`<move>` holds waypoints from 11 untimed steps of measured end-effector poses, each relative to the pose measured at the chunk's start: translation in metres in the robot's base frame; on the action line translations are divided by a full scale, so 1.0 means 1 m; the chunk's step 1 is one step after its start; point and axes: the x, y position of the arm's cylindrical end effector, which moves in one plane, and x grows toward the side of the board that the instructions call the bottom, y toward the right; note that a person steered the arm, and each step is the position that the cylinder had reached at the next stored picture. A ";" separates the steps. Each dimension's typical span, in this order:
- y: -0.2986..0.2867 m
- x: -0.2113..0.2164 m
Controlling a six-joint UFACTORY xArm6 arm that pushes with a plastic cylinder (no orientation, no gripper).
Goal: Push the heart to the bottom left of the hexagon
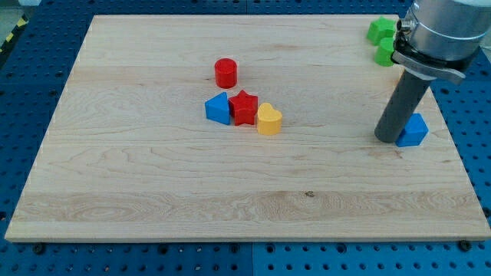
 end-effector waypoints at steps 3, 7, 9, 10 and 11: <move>-0.009 0.012; -0.213 -0.002; -0.192 -0.023; -0.180 -0.029; -0.170 -0.041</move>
